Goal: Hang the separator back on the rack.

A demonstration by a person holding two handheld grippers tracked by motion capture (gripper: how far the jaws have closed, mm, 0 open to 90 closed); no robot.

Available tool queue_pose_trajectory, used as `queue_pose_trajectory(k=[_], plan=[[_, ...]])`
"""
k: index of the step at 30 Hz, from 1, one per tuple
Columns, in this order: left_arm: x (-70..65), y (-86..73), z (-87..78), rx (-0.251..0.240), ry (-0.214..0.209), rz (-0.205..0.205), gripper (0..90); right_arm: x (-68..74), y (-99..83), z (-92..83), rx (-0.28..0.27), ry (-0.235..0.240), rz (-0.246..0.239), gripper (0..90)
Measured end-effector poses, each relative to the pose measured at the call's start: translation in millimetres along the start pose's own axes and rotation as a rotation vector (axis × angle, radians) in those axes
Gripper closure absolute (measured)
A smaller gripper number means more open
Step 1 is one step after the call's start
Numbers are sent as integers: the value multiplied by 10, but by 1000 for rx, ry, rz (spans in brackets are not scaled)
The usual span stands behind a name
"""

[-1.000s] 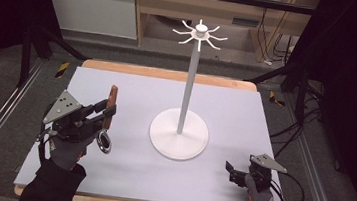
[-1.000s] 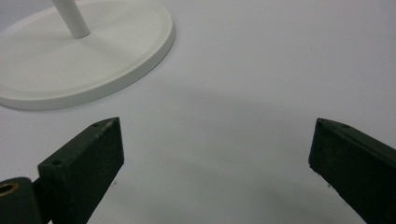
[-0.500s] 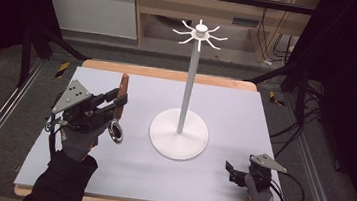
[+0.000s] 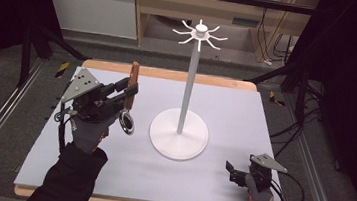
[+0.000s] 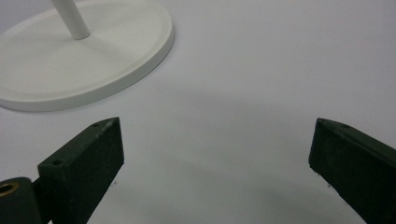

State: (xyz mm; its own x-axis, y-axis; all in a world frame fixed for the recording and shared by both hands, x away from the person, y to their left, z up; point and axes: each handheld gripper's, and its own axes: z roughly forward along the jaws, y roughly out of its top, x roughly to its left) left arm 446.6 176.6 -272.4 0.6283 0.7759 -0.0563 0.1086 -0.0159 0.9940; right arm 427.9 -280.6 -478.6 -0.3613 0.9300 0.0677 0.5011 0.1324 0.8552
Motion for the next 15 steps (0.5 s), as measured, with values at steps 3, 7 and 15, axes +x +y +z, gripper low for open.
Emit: queue_pose_trajectory(k=[3,7,15], plan=[[-11,63,14,-9,-4,1,673,2,0,1,0,1,2,37],[-62,162,38,-25,-11,7,673,2,0,2,1,2,3,37],[-197,366,89,-45,-30,40,673,-1,1,2,-1,4,3,37]])
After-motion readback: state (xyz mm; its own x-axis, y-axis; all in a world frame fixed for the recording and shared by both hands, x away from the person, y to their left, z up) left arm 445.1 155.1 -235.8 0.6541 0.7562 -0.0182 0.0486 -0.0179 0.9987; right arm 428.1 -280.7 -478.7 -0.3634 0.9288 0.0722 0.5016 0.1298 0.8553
